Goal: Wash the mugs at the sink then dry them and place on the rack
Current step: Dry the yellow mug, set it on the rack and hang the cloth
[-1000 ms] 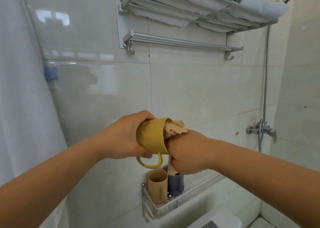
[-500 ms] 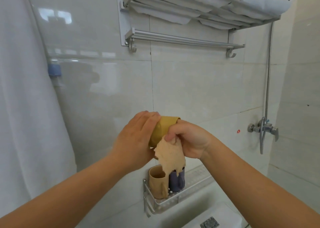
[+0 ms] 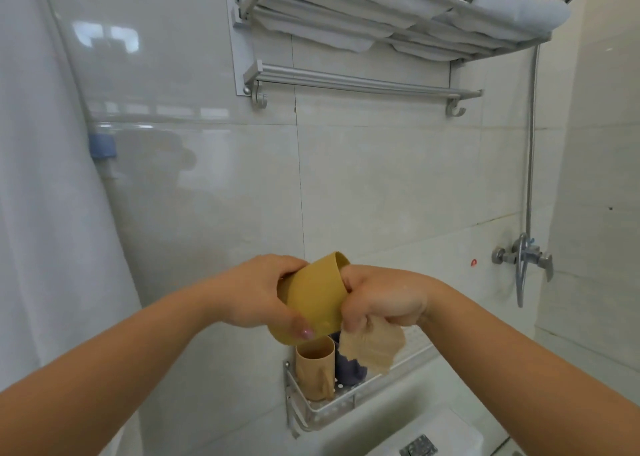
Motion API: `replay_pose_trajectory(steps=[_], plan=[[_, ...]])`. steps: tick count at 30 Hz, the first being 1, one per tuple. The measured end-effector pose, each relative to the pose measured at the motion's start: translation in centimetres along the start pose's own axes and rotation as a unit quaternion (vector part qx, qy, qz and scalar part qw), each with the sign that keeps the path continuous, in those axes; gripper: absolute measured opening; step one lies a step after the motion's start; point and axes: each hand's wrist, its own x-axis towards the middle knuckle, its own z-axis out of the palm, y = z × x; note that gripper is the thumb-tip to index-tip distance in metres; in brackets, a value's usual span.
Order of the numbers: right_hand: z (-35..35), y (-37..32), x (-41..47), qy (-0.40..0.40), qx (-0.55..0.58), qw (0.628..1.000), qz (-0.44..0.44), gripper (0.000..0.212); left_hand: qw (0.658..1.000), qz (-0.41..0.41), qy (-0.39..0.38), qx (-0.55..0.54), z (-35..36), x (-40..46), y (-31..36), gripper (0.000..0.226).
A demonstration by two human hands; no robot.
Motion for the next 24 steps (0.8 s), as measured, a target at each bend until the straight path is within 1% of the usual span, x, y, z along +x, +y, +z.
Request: replay_pose_trajectory(steps=[1,2,3,5,6,7,8,9,10,12,13,14,15,16,17,19,21,22,24], plan=[[-0.1,0.5,0.1,0.007,0.06,0.998,0.005,0.041,0.999,0.008,0.038,0.034,0.6,0.0,0.2,0.071],[0.0,0.9,0.3,0.022,0.127,0.992,0.005,0.049,0.993,0.022,0.079,0.081,1.2,0.1,0.3,0.073],[0.1,1.2,0.4,0.042,0.19,0.981,-0.001,0.047,0.983,0.034,0.119,0.135,1.8,0.3,0.5,0.076],[0.4,1.5,0.7,0.076,0.298,0.951,-0.017,0.032,0.954,0.043,0.197,0.221,3.2,0.6,0.3,0.085],[0.5,1.6,0.8,0.092,0.338,0.937,-0.022,0.035,0.937,0.056,0.241,0.248,3.9,0.8,-0.1,0.09],[0.5,1.7,1.0,0.108,0.366,0.924,-0.03,0.044,0.92,0.073,0.276,0.268,4.5,1.0,-0.6,0.095],[0.5,1.8,1.1,0.125,0.386,0.913,-0.034,0.054,0.909,0.087,0.301,0.276,5.1,1.2,-1.0,0.098],[0.4,1.6,1.1,0.137,0.402,0.904,-0.035,0.056,0.903,0.097,0.318,0.273,5.6,1.3,-1.5,0.1],[0.3,1.3,0.9,0.148,0.419,0.895,-0.033,0.048,0.897,0.102,0.338,0.268,5.8,1.5,-1.8,0.1],[0.0,0.9,0.5,0.183,0.447,0.875,-0.031,0.018,0.897,0.085,0.353,0.253,6.2,1.6,-2.2,0.099],[-0.3,0.9,0.6,0.207,0.453,0.867,-0.035,0.02,0.902,0.07,0.352,0.239,6.3,1.7,-2.0,0.1],[-0.6,1.1,0.6,0.229,0.455,0.86,-0.037,0.031,0.906,0.056,0.355,0.224,6.3,1.8,-1.8,0.1],[-0.7,1.1,0.7,0.246,0.454,0.856,-0.035,0.037,0.911,0.039,0.356,0.206,6.3,1.7,-1.4,0.099],[-0.6,1.0,0.6,0.266,0.449,0.853,-0.029,0.036,0.924,0.014,0.338,0.176,6.3,1.7,-1.1,0.098],[-0.7,0.8,0.5,0.287,0.447,0.847,-0.022,0.03,0.938,-0.011,0.317,0.138,6.3,1.7,-0.9,0.095],[-1.4,0.8,0.3,0.339,0.466,0.817,-0.018,0.016,0.958,-0.051,0.281,0.033,6.0,1.7,-1.2,0.087],[-2.5,1.2,-0.2,0.377,0.471,0.797,-0.033,0.01,0.959,-0.049,0.253,-0.12,6.0,1.7,-2.0,0.075],[-3.0,1.5,-0.5,0.396,0.456,0.797,-0.036,0.011,0.953,-0.042,0.232,-0.19,6.0,1.7,-2.4,0.071],[-4.3,2.5,-0.8,0.453,0.388,0.802,-0.036,0.016,0.936,-0.033,0.197,-0.29,6.1,1.7,-2.9,0.064]])
